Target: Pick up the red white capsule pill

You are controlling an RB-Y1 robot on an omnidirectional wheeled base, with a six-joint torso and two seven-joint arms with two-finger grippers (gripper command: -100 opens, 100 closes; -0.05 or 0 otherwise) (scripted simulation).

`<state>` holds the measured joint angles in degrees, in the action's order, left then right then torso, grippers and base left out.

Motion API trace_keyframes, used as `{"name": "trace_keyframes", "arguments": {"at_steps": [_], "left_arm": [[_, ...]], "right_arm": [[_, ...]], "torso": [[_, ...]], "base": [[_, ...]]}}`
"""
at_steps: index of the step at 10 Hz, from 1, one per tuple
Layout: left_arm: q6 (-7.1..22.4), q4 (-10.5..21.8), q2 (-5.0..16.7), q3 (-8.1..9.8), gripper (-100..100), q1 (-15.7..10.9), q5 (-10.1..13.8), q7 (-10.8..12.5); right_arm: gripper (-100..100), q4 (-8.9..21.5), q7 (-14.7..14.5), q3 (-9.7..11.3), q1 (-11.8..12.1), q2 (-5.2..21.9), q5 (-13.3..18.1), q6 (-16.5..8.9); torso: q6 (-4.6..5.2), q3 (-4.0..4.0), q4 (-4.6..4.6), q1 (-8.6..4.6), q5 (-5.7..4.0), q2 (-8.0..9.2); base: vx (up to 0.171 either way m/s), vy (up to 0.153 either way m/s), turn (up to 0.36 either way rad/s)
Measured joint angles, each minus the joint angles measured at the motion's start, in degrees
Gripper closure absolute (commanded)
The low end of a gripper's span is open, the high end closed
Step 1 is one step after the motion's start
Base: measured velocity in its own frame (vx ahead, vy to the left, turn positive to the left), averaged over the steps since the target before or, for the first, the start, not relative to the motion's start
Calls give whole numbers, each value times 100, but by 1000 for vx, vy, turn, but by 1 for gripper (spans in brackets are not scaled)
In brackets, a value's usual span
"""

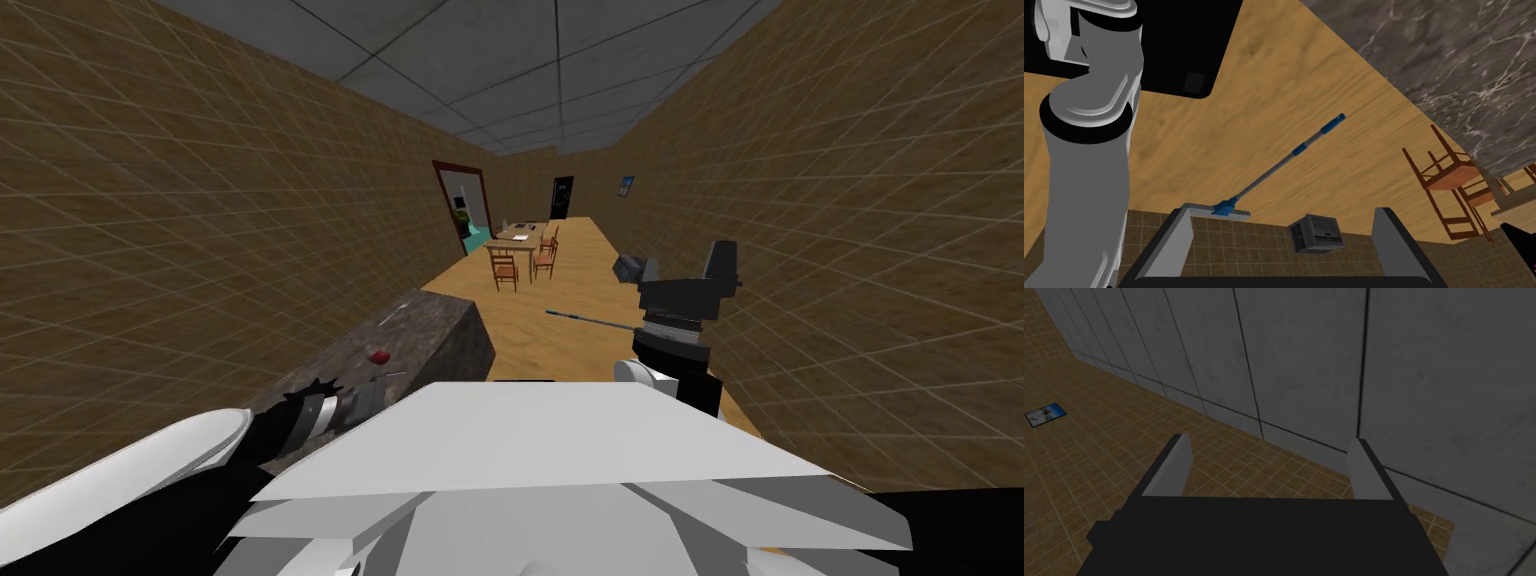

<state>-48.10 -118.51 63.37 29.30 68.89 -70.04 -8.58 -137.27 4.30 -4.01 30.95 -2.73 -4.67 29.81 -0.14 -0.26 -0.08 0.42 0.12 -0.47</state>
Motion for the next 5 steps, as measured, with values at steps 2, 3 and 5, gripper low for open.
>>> {"name": "trace_keyframes", "arguments": {"at_steps": [2,3,5], "left_arm": [[-90,288,281,-56,-100,156,-350,-88],[-125,294,324,-17,-100,272,-516,-113],[-211,465,498,-27,-100,379,-784,-164]], "right_arm": [[0,0,0,0,0,1,0,0],[0,0,0,-1,1,0,0,0],[0,0,0,-1,1,0,0,0]], "torso": [[5,-8,-3,15,3,-14],[-1,-6,-3,10,2,-10],[-4,-4,-1,2,1,-7]], "base": [[56,82,-342],[38,62,-385],[29,67,-195]]}}
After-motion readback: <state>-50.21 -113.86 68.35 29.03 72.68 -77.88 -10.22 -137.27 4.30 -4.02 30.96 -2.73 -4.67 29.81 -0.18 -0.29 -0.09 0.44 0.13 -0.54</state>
